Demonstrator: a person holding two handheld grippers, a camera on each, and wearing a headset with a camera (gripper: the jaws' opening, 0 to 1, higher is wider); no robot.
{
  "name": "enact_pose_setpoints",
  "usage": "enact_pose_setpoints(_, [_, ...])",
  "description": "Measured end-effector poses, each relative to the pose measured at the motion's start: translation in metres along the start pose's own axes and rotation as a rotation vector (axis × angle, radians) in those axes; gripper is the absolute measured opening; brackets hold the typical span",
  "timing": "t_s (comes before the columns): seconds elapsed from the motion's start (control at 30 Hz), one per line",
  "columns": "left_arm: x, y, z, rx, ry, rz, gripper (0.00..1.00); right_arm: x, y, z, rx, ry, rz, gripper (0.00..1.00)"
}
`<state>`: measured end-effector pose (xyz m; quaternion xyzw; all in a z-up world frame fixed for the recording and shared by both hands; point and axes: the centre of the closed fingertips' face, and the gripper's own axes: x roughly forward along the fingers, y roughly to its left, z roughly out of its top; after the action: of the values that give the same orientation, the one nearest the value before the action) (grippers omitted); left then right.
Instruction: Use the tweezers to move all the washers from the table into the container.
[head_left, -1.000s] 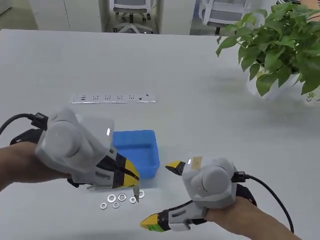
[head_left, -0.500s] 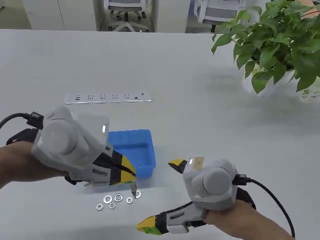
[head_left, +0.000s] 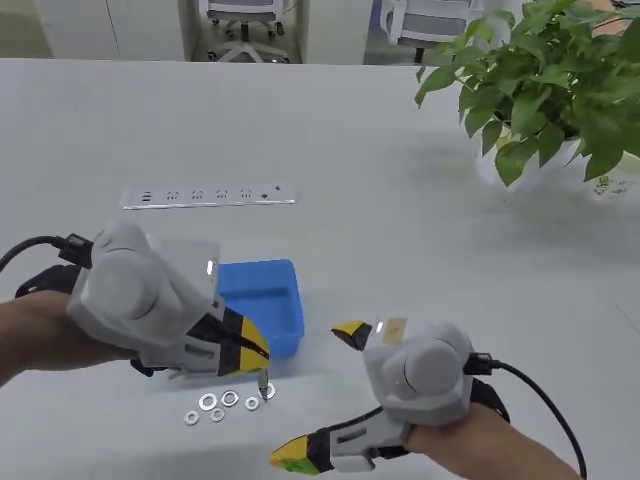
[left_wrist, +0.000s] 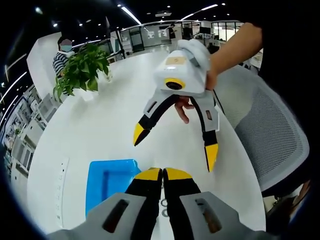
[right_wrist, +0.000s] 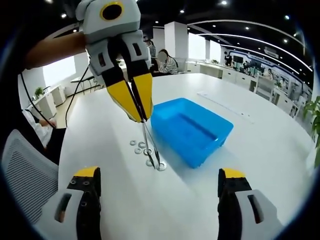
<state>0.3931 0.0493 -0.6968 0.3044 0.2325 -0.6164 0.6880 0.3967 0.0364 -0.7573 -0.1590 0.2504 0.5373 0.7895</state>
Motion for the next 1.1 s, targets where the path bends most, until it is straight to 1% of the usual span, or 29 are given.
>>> enact_pose_setpoints(0.13, [0.0, 0.001, -0.001, -0.001, -0.003, -0.005, 0.05, 0.0, 0.002, 0.003, -0.01, -0.016, 0.014, 0.93])
enact_pose_setpoints(0.37, [-0.002, 0.003, -0.003, 0.003, -0.003, -0.017, 0.05, 0.006, 0.009, 0.005, -0.055, -0.012, 0.061, 0.8])
enact_pose_setpoints(0.4, [-0.002, 0.002, -0.003, 0.003, -0.002, -0.019, 0.05, 0.007, 0.011, 0.005, -0.06, -0.011, 0.073, 0.78])
enact_pose_setpoints(0.43, [-0.002, 0.002, -0.003, 0.004, -0.002, -0.02, 0.05, 0.009, 0.012, 0.007, -0.087, -0.014, 0.079, 0.74])
enact_pose_setpoints(0.47, [-0.002, 0.003, -0.004, 0.004, -0.002, -0.022, 0.05, 0.01, 0.012, 0.007, -0.102, -0.013, 0.08, 0.68])
enact_pose_setpoints(0.5, [-0.003, 0.003, -0.005, 0.003, -0.002, -0.023, 0.05, 0.012, 0.014, 0.007, -0.105, -0.005, 0.094, 0.65])
enact_pose_setpoints(0.57, [-0.003, 0.004, -0.005, -0.005, -0.004, -0.026, 0.05, 0.015, 0.016, 0.009, -0.119, -0.006, 0.109, 0.59])
enact_pose_setpoints(0.63, [-0.003, 0.005, -0.006, -0.01, -0.005, -0.026, 0.05, 0.018, 0.017, 0.01, -0.144, 0.002, 0.117, 0.52])
enact_pose_setpoints(0.73, [-0.003, 0.007, -0.007, -0.018, -0.006, -0.03, 0.05, 0.022, 0.017, 0.014, -0.163, 0.001, 0.126, 0.45])
enact_pose_setpoints(0.8, [-0.003, 0.007, -0.008, -0.023, -0.005, -0.031, 0.06, 0.026, 0.017, 0.014, -0.179, 0.015, 0.131, 0.4])
enact_pose_setpoints(0.83, [-0.003, 0.008, -0.009, -0.025, -0.004, -0.033, 0.06, 0.028, 0.016, 0.014, -0.195, 0.024, 0.131, 0.38])
enact_pose_setpoints(1.0, [-0.001, 0.008, -0.011, -0.032, 0.002, -0.039, 0.06, 0.033, 0.015, 0.015, -0.218, 0.036, 0.137, 0.3])
enact_pose_setpoints(1.1, [0.0, 0.008, -0.014, -0.032, 0.012, -0.043, 0.06, 0.036, 0.014, 0.014, -0.228, 0.044, 0.143, 0.27])
